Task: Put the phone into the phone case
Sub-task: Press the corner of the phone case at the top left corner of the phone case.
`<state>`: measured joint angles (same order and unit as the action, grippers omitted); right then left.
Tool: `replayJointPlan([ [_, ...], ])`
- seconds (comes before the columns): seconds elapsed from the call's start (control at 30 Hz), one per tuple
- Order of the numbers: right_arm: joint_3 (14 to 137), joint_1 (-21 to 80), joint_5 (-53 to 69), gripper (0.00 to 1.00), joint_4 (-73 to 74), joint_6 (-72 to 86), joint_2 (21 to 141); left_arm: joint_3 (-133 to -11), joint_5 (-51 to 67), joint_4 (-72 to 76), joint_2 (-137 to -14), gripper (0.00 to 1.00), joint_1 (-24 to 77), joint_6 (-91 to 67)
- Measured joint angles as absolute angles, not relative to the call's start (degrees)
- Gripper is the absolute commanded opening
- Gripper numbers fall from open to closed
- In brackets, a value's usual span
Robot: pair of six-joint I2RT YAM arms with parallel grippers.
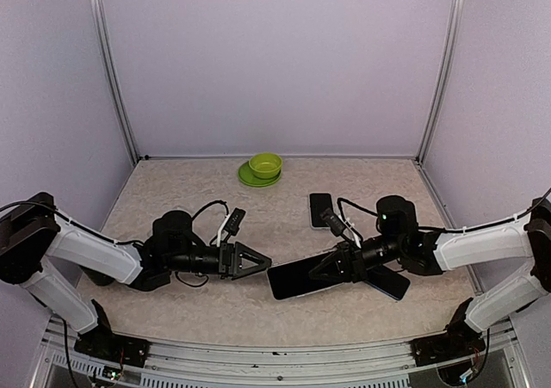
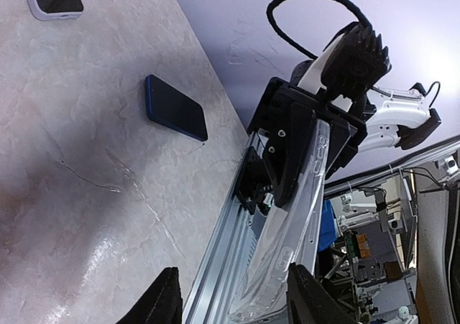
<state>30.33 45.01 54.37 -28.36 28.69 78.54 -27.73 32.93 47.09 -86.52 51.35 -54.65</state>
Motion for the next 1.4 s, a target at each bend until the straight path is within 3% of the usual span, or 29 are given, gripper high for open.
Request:
replayJointPlan([
  [0.7, 29.19, 46.87, 52.14, 0.03, -25.45, 23.92, 74.63, -27.66, 39.09, 56.86, -89.52, 0.49, 54.54, -56.58],
  [1.4, 29.17, 47.46, 51.05, 0.03, -22.20, 22.98, 73.89, -27.77, 40.91, 58.65, -92.38, 0.04, 54.85, -56.16],
])
